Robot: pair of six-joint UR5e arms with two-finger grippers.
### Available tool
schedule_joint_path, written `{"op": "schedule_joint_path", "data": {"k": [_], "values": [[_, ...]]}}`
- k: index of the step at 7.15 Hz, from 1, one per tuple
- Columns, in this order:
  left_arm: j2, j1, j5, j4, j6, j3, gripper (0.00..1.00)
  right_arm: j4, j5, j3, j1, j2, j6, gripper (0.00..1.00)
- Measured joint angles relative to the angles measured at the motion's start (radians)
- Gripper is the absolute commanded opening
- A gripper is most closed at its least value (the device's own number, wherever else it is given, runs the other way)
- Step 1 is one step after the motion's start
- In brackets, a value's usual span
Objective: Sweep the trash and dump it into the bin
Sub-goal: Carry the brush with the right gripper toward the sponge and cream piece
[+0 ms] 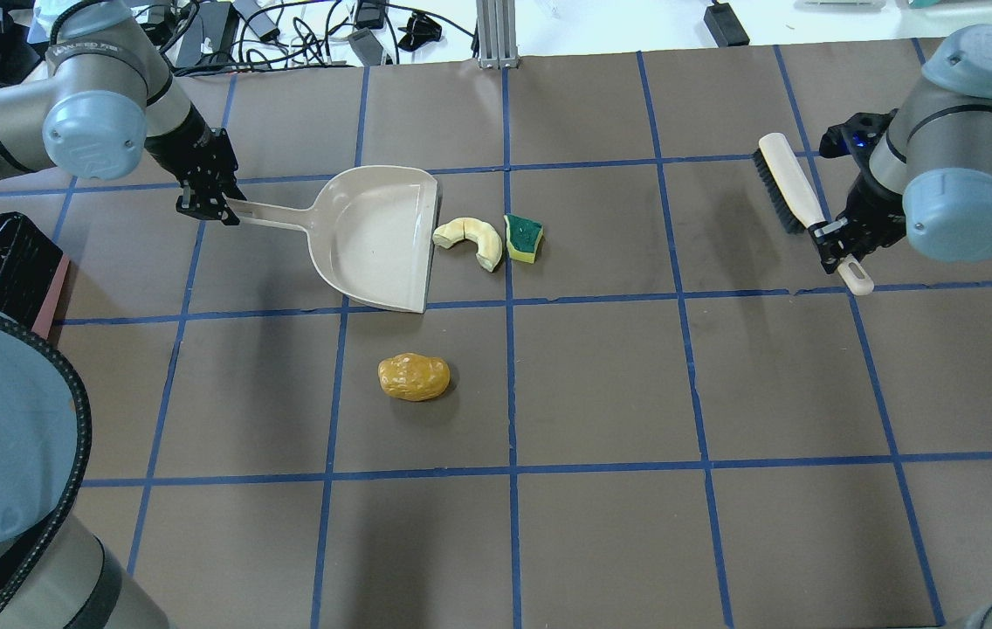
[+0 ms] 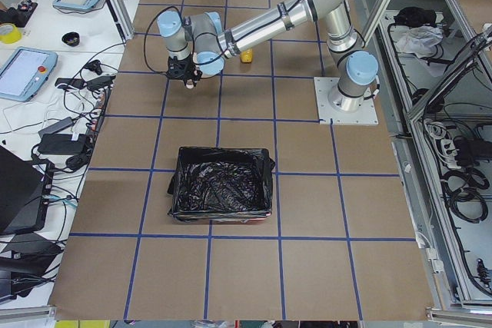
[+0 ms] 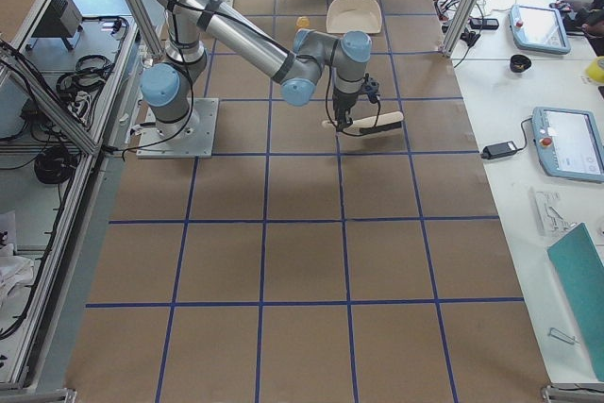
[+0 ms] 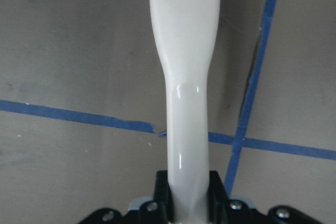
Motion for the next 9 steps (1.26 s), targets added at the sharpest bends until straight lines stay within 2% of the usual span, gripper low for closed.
{"op": "schedule_joint_path", "data": {"k": [1, 2, 3, 6, 7, 8, 9], "values": [[-0.001, 0.0, 0.0, 0.003, 0.0, -0.001, 0.32, 0.002, 0.0, -0.002, 0.059, -0.006, 0.073, 0.0], [-0.001, 0.0, 0.0, 0.008, 0.0, -0.005, 0.35, 0.016, 0.009, -0.005, 0.119, -0.016, 0.147, 0.0], [-0.003, 0.0, -0.001, 0.022, 0.0, -0.012, 0.47, 0.044, 0.038, -0.008, 0.177, -0.028, 0.232, 0.0], [-0.006, 0.0, -0.003, 0.057, 0.0, -0.027, 0.48, 0.081, 0.142, -0.018, 0.321, -0.04, 0.47, 0.0], [-0.006, 0.0, -0.003, 0.058, 0.0, -0.027, 0.34, 0.083, 0.151, -0.025, 0.359, -0.04, 0.521, 0.0], [-0.007, 0.0, -0.003, 0.059, 0.0, -0.027, 0.02, 0.083, 0.163, -0.029, 0.385, -0.039, 0.565, 0.0], [-0.007, 0.0, -0.003, 0.059, 0.001, -0.027, 0.0, 0.084, 0.185, -0.031, 0.397, -0.035, 0.596, 0.0]]}}
